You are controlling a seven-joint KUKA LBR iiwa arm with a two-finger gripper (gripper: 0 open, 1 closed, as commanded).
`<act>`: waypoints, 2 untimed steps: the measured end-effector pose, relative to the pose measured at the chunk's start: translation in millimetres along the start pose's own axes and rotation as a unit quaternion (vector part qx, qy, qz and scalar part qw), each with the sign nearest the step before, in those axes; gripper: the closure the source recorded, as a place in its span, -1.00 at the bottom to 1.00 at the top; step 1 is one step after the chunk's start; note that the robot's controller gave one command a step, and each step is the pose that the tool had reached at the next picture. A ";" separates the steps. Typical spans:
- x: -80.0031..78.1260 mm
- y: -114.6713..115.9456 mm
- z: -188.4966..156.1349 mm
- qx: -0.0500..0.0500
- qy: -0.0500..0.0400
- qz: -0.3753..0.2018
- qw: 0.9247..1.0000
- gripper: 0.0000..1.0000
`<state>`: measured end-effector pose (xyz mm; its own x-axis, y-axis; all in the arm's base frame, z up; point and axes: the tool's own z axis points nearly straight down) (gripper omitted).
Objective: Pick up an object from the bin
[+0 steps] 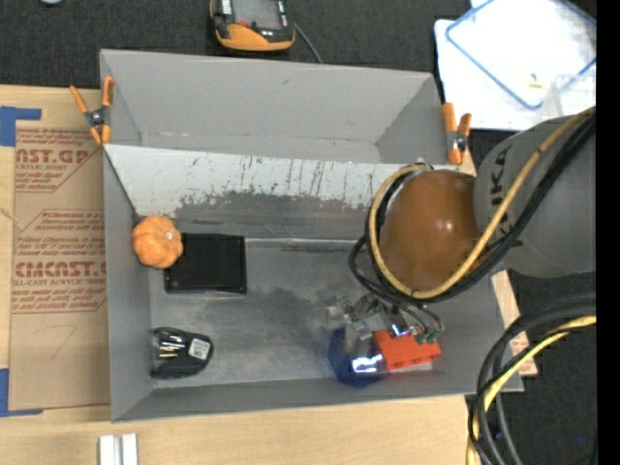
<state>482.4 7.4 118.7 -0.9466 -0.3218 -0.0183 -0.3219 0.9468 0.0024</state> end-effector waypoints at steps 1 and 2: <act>-1.2 -25.6 -25.2 0.002 -0.004 0.018 1.000 1.00; -1.6 6.4 -65.7 -0.001 -0.001 0.002 1.000 1.00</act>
Offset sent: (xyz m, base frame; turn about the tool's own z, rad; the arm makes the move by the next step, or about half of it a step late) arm -0.0023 0.0046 0.0653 0.0045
